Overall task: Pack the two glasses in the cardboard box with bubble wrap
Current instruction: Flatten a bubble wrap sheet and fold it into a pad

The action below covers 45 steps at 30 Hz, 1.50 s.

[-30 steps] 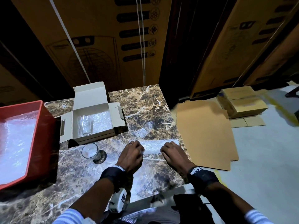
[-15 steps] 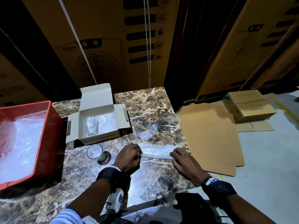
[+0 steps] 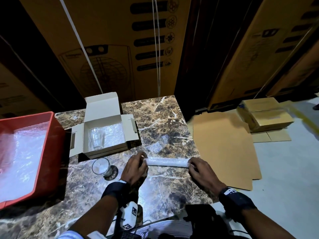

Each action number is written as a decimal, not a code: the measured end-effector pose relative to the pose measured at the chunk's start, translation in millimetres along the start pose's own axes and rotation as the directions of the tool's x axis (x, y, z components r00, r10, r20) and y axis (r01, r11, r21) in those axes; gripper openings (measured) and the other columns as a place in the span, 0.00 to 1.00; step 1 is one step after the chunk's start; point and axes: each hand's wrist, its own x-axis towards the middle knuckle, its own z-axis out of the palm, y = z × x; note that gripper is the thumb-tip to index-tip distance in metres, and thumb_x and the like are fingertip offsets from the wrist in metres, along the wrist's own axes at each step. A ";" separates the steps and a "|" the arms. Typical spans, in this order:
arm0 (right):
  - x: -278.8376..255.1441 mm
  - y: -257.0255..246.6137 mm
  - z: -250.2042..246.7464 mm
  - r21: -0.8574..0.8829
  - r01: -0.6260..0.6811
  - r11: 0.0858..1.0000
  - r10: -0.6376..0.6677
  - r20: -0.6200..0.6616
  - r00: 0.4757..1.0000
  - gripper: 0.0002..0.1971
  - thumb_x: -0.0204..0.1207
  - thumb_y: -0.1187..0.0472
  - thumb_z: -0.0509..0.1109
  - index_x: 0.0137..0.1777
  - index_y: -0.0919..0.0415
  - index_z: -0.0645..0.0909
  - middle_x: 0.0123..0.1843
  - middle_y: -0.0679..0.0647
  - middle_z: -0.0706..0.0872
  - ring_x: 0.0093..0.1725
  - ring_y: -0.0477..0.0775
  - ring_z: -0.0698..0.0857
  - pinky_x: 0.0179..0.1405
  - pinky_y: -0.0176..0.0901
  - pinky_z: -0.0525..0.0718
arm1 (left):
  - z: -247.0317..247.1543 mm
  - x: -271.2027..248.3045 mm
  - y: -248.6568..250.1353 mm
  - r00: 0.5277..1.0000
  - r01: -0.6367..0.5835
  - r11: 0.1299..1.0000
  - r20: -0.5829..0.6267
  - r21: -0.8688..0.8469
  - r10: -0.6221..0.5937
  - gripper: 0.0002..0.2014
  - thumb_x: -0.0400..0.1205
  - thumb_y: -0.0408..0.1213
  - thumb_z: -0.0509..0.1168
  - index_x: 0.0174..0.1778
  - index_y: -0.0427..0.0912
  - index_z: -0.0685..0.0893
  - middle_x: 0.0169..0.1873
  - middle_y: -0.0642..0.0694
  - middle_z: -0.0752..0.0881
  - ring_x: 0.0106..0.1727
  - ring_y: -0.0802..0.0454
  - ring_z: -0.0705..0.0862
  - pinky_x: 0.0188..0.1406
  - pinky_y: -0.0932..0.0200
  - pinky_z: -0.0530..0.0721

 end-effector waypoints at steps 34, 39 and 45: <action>27.8 0.7 14.2 -0.364 0.303 0.881 -0.298 0.072 0.952 0.20 0.76 0.73 0.76 0.64 0.55 0.85 0.56 0.50 0.85 0.53 0.54 0.78 0.45 0.45 0.81 | 93.7 -11.8 46.0 0.908 -0.332 0.746 0.411 0.577 0.086 0.43 0.89 0.65 0.46 0.92 0.43 0.40 0.90 0.47 0.38 0.91 0.46 0.37 0.89 0.38 0.38; 17.8 17.2 12.7 -0.280 0.320 0.905 -0.298 0.118 0.947 0.18 0.83 0.63 0.69 0.72 0.55 0.82 0.68 0.49 0.82 0.62 0.53 0.78 0.58 0.46 0.81 | 85.2 -16.2 30.8 0.947 -0.233 0.787 0.317 0.571 0.050 0.43 0.88 0.70 0.44 0.92 0.48 0.41 0.91 0.52 0.40 0.90 0.52 0.35 0.88 0.43 0.39; 11.8 33.8 7.6 -0.125 0.282 0.951 -0.271 0.099 0.957 0.17 0.88 0.53 0.68 0.71 0.59 0.85 0.71 0.53 0.86 0.69 0.54 0.82 0.69 0.50 0.82 | 65.9 -20.2 7.7 0.965 -0.197 0.794 0.257 0.575 0.053 0.40 0.89 0.69 0.46 0.92 0.53 0.42 0.91 0.53 0.40 0.91 0.52 0.38 0.89 0.44 0.43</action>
